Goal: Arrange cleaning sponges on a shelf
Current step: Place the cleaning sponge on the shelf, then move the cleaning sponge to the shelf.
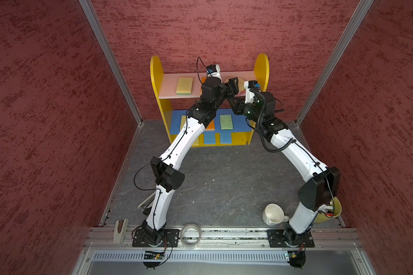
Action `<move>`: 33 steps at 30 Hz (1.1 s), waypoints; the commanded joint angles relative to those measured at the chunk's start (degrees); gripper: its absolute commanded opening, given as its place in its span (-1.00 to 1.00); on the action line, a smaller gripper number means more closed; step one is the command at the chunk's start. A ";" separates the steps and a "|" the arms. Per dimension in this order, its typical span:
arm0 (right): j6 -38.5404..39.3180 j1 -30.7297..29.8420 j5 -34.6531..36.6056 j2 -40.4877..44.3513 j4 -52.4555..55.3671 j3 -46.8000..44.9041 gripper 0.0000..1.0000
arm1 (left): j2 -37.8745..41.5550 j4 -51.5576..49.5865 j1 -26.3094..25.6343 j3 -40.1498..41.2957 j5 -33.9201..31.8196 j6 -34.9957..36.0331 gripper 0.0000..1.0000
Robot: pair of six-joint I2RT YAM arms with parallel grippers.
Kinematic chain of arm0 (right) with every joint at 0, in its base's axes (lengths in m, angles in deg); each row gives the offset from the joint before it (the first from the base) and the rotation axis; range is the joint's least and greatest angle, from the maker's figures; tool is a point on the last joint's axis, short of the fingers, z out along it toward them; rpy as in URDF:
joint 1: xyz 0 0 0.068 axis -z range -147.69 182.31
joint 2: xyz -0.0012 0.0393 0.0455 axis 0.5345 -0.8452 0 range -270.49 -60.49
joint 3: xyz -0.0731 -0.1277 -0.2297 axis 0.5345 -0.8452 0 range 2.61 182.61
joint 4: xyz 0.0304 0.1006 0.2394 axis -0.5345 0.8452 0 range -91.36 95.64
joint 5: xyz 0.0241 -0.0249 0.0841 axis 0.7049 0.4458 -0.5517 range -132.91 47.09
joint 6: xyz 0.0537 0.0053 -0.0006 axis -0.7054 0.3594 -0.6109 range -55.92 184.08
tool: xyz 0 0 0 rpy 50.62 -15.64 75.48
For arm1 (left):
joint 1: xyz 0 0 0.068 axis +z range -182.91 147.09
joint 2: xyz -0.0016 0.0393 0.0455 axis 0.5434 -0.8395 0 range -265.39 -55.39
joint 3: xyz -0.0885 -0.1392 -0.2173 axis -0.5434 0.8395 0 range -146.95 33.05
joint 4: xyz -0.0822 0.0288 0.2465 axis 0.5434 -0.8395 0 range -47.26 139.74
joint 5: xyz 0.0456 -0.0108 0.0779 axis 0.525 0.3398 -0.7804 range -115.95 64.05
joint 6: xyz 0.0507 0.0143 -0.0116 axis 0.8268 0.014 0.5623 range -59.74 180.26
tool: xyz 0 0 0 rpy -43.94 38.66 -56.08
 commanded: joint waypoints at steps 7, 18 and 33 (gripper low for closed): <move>-0.49 0.77 -1.80 2.74 -0.99 0.11 -0.47 | 6.87 2.15 -0.66 2.08 -1.32 1.45 0.65; -1.32 1.77 -2.49 0.77 0.14 3.00 -0.50 | 18.97 7.32 -4.40 14.00 -2.03 5.77 0.65; -3.94 2.75 -5.04 0.47 0.10 3.63 -0.51 | 39.24 16.65 -4.67 41.08 -6.56 8.33 0.67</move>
